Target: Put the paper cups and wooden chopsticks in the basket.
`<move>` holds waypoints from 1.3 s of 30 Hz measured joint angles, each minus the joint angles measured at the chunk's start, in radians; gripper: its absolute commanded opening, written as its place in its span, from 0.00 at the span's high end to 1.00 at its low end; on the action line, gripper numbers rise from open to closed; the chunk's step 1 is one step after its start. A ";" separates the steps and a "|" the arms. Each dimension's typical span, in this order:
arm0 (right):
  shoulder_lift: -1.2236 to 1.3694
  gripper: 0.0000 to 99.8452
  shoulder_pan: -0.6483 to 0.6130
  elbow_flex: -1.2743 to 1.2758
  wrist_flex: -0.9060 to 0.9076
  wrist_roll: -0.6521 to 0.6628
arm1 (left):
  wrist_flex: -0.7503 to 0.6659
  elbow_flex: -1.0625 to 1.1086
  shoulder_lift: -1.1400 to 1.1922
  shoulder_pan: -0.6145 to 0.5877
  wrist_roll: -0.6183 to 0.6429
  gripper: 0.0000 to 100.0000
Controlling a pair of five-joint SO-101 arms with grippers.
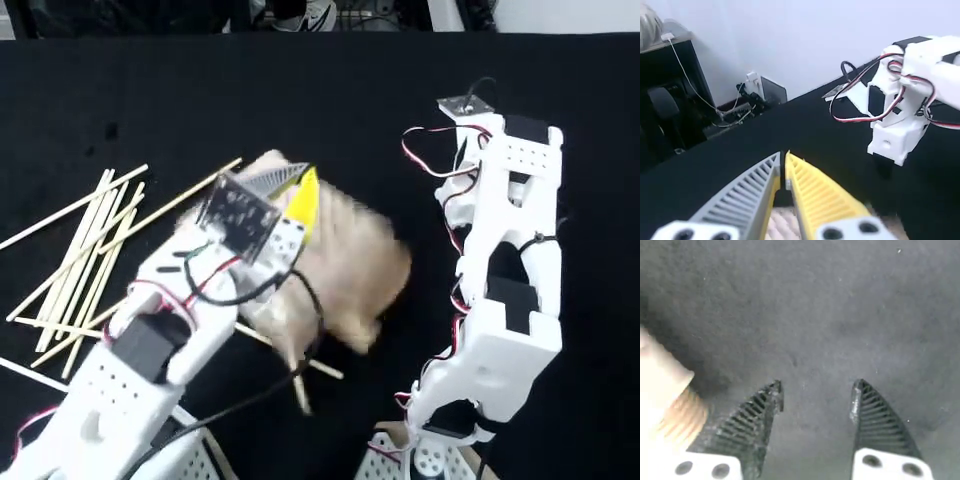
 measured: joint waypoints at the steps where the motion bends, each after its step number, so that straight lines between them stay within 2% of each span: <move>1: -0.003 0.77 0.011 -0.008 0.012 0.000 | 0.000 -0.018 0.023 0.000 0.002 0.97; 5: -0.057 0.77 0.064 -0.046 0.057 0.005 | 0.000 -0.054 0.068 0.000 0.002 0.97; 12: -0.169 0.77 0.170 -0.064 0.115 0.147 | 0.038 -0.054 0.072 -0.003 0.005 0.96; 17: -0.204 0.77 0.288 -0.064 0.121 0.265 | 0.233 -0.081 0.080 -0.008 0.005 0.81; 22: -0.190 0.77 0.374 -0.064 0.121 0.324 | 0.471 -0.087 0.080 0.043 -0.002 0.81; 29: -0.080 0.77 0.385 -0.064 0.107 0.342 | 0.707 -0.089 0.100 0.272 -0.121 0.80; 33: -0.038 0.77 0.385 -0.064 0.092 0.342 | 0.701 -0.069 0.212 0.282 -0.129 0.80; 39: -0.012 0.77 0.385 -0.064 0.078 0.342 | 0.483 0.023 0.433 0.290 -0.133 0.81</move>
